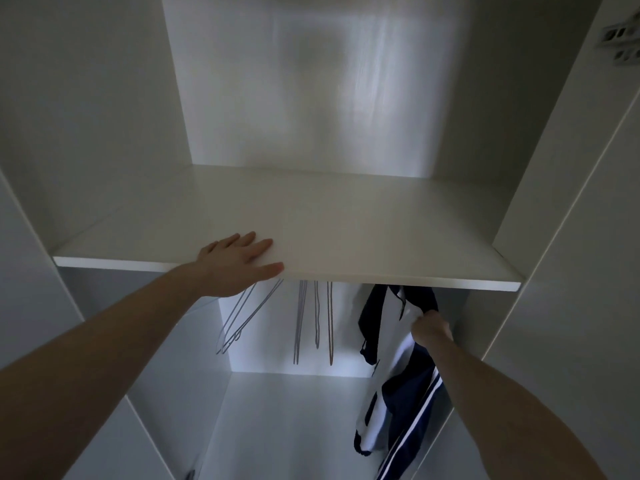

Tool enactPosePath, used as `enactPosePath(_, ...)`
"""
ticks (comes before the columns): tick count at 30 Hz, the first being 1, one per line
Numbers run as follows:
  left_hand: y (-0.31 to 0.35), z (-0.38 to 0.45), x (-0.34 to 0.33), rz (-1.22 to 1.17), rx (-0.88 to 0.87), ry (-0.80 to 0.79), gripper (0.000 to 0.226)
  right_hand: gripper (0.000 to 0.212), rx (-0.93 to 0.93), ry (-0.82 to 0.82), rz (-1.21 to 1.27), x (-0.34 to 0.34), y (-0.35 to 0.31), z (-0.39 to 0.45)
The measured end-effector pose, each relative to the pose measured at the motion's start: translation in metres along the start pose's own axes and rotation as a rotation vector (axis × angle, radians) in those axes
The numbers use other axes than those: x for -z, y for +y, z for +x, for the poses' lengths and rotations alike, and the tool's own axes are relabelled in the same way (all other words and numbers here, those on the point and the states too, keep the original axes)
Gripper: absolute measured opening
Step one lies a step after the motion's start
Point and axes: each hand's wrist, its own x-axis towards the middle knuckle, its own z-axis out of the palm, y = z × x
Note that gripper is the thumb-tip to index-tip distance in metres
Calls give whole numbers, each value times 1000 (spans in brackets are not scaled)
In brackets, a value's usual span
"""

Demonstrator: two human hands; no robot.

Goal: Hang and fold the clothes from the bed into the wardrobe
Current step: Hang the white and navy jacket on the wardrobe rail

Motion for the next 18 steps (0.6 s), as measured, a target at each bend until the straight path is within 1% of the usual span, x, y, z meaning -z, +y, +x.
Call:
enactPosePath(2, -2, 2, -1, -35, 17, 17, 100, 44, -20, -9, -22, -2, 0, -2)
enactPosePath(5, -3, 4, -3, 6, 31, 28, 99, 51, -24, -14, -9, -8, 3, -5)
enactPosePath(7, -3, 4, -3, 5, 33, 28, 98, 61, -27, -10, 12, -16, 6, -9)
enactPosePath(9, -3, 4, -3, 0, 35, 31, 98, 71, -9, 17, 31, -28, 6, -15)
enactPosePath(10, -2, 4, -3, -3, 36, 32, 99, 72, 15, 59, 26, -35, 4, -21)
enactPosePath(11, -2, 3, -3, -1, 34, 32, 99, 70, 60, 121, 23, -41, 2, -27)
enactPosePath(13, -2, 3, -2, 7, 32, 31, 99, 60, 219, 217, 50, -56, -8, -38)
enactPosePath(14, -2, 3, -2, 6, 33, 30, 98, 51, 307, 205, 84, -63, -14, -43)
enactPosePath(16, -3, 4, -3, 3, 36, 32, 96, 35, 434, 88, 160, -80, -30, -52)
enactPosePath(18, -4, 5, -4, 8, 32, 37, 91, 29, 460, -38, 209, -95, -47, -60)
